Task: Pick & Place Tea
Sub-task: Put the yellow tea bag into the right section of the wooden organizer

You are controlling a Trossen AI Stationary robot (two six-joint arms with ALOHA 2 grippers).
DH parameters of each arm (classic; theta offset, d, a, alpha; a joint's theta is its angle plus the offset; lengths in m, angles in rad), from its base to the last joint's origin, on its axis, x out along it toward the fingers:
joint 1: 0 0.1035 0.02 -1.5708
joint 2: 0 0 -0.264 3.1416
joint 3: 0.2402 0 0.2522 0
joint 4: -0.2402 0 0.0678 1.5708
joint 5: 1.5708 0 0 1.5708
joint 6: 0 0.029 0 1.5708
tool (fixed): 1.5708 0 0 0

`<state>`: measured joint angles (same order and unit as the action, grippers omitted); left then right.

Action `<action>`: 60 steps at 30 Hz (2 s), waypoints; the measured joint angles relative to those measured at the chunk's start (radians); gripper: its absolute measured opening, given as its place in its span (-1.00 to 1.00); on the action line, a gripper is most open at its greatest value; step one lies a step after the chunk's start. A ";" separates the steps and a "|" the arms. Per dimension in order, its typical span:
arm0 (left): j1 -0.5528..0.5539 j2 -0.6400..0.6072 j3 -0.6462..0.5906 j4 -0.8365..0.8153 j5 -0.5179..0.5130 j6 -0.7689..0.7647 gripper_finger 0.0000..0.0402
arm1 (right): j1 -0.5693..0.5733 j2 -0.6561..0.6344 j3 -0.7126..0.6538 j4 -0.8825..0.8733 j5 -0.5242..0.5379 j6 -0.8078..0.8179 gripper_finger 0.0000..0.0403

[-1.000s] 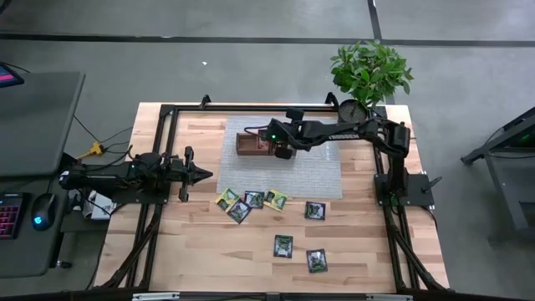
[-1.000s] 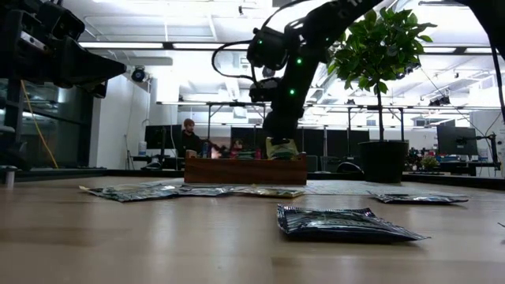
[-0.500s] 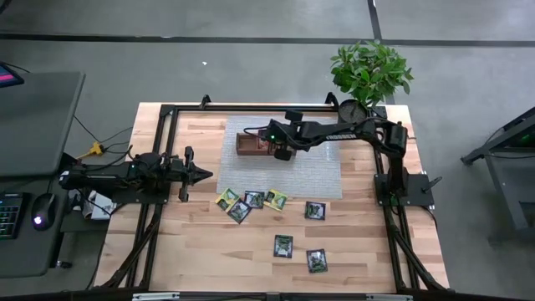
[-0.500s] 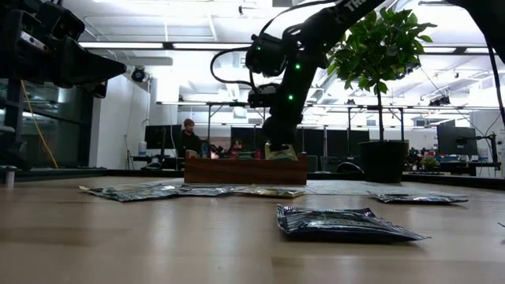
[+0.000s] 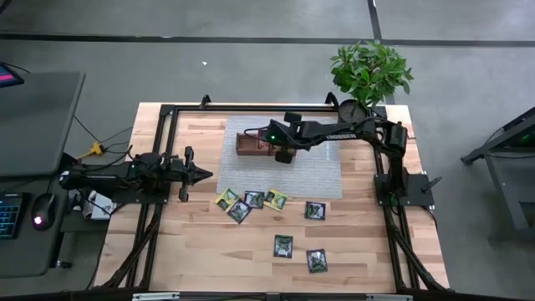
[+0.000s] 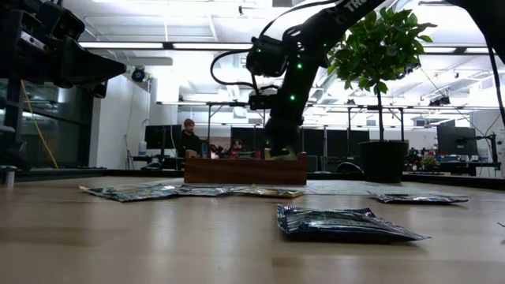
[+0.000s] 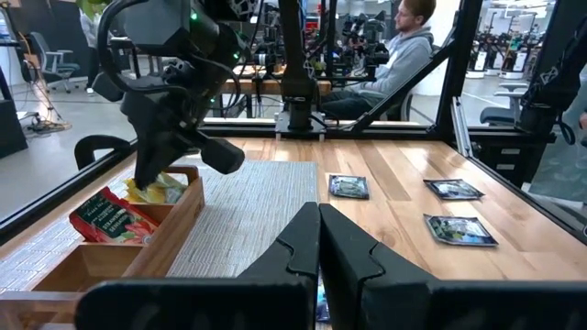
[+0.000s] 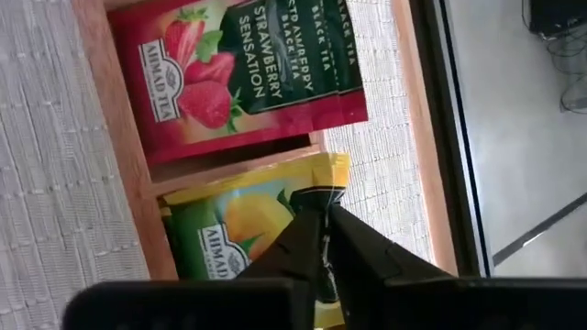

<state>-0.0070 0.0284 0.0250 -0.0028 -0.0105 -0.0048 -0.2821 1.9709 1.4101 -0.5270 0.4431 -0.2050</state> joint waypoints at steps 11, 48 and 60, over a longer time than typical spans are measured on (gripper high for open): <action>0.000 0.000 0.000 0.000 0.000 0.000 -1.00 | 0.002 0.000 0.000 -0.003 0.121 -0.005 -0.33; 0.000 0.000 0.000 0.000 0.000 0.000 -1.00 | 0.136 -0.112 0.053 -0.124 -0.652 0.039 -0.20; 0.000 0.000 0.000 0.000 0.000 0.000 -1.00 | 0.172 0.105 0.422 -0.427 -0.688 -0.210 -0.18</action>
<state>-0.0068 0.0283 0.0250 -0.0025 -0.0107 -0.0048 -0.1097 2.0761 1.8321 -0.9541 -0.2449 -0.4154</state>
